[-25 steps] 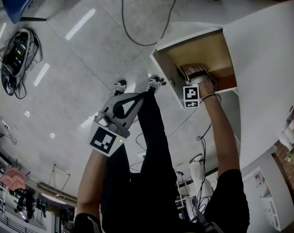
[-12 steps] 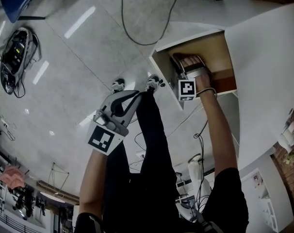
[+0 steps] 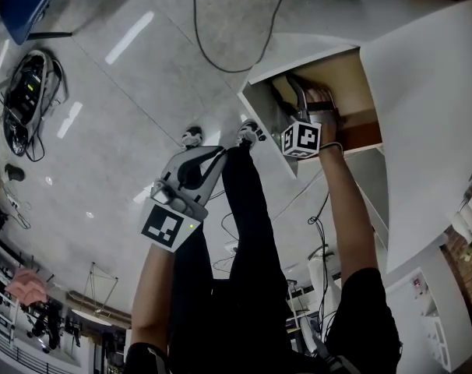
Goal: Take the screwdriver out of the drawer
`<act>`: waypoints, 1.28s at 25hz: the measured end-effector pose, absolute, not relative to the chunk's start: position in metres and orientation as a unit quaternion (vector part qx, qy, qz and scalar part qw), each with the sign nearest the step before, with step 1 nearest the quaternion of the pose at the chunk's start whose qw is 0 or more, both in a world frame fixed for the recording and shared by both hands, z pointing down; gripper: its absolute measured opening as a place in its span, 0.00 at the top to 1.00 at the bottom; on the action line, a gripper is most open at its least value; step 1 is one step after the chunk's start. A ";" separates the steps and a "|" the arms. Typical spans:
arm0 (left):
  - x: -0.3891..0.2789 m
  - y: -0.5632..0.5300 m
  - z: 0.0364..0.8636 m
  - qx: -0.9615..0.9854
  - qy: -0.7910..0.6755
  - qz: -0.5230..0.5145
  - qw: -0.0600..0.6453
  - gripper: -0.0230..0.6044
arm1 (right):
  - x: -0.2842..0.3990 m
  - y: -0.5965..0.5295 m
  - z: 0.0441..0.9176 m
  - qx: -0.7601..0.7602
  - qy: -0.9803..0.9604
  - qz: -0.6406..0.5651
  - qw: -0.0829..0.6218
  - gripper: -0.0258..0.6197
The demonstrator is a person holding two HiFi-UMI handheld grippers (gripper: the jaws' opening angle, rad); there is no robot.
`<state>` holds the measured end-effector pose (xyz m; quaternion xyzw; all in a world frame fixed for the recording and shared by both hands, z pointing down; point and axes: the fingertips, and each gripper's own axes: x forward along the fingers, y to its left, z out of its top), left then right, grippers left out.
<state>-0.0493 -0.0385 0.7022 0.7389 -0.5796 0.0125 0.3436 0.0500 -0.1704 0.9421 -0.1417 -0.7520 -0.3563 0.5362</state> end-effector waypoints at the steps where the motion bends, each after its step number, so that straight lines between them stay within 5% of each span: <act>1: -0.049 -0.039 0.703 0.739 -0.579 0.011 0.345 0.93 | 0.051 -0.171 0.940 -0.130 -0.761 -0.355 0.527 0.24; 10: -0.050 -0.042 0.706 0.737 -0.577 0.014 0.352 0.93 | 0.057 -0.175 0.930 -0.058 -0.812 -0.272 0.512 0.25; 14: -0.050 -0.043 0.705 0.740 -0.575 0.019 0.349 0.93 | 0.070 -0.172 0.936 -0.026 -0.820 -0.240 0.519 0.46; 23: -0.039 -0.038 0.719 0.741 -0.567 0.026 0.359 0.93 | 0.059 -0.154 0.941 -0.154 -0.765 -0.423 0.461 0.42; 30: -0.029 -0.045 0.720 0.742 -0.564 0.027 0.360 0.93 | 0.066 -0.177 0.934 -0.073 -0.826 -0.290 0.478 0.36; 32: -0.029 -0.047 0.719 0.741 -0.565 0.024 0.362 0.93 | 0.070 -0.192 0.927 -0.014 -0.843 -0.260 0.472 0.48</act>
